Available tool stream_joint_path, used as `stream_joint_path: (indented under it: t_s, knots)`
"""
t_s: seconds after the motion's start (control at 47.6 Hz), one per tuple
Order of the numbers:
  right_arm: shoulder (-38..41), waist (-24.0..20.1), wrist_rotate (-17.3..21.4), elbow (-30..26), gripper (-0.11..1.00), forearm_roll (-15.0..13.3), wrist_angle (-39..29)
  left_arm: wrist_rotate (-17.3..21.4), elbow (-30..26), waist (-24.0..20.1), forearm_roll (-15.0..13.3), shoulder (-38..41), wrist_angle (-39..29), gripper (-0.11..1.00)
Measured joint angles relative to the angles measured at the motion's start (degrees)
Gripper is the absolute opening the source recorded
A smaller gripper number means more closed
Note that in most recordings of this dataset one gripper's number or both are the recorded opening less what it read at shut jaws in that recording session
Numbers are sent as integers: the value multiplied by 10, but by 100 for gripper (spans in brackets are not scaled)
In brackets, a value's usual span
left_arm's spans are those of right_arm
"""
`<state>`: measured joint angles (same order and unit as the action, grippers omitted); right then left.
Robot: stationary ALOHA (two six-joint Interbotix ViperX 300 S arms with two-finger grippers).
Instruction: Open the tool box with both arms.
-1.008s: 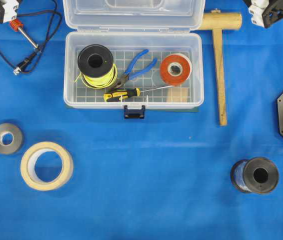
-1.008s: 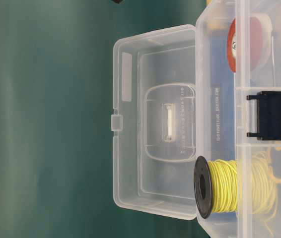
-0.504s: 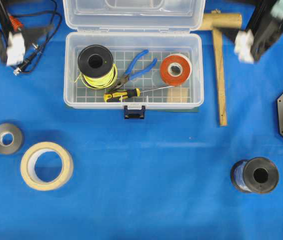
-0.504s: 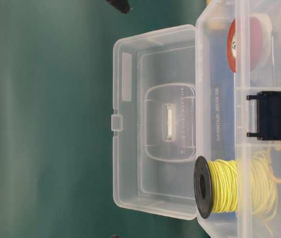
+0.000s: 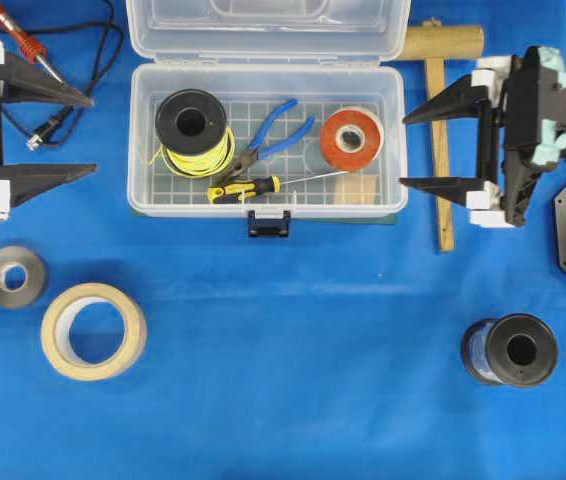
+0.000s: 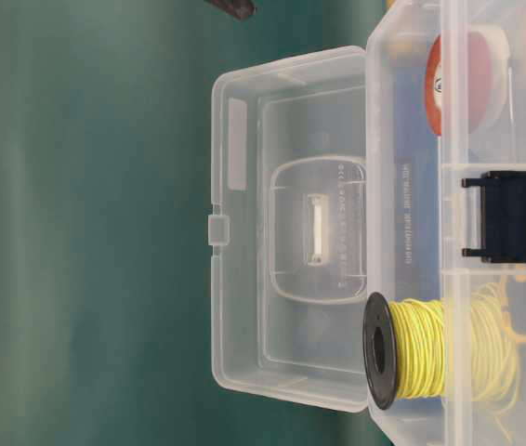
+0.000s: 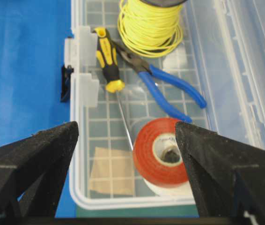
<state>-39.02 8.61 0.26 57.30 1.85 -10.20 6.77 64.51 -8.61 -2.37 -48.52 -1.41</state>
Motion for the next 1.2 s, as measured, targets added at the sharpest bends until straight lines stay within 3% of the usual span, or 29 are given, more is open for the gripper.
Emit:
stream_joint_path:
  t_s: [0.504,0.693,1.196]
  knots:
    - [-215,-1,1,142,82,29,-2,-11,118,1,0,-184,-24,89]
    - [-229,-1,1,164,82,43,9,-30,141,1,0,-213,-25,89]
    - [-228,-1,1,164,82,44,12,-30,142,1,0,-213,-25,89]
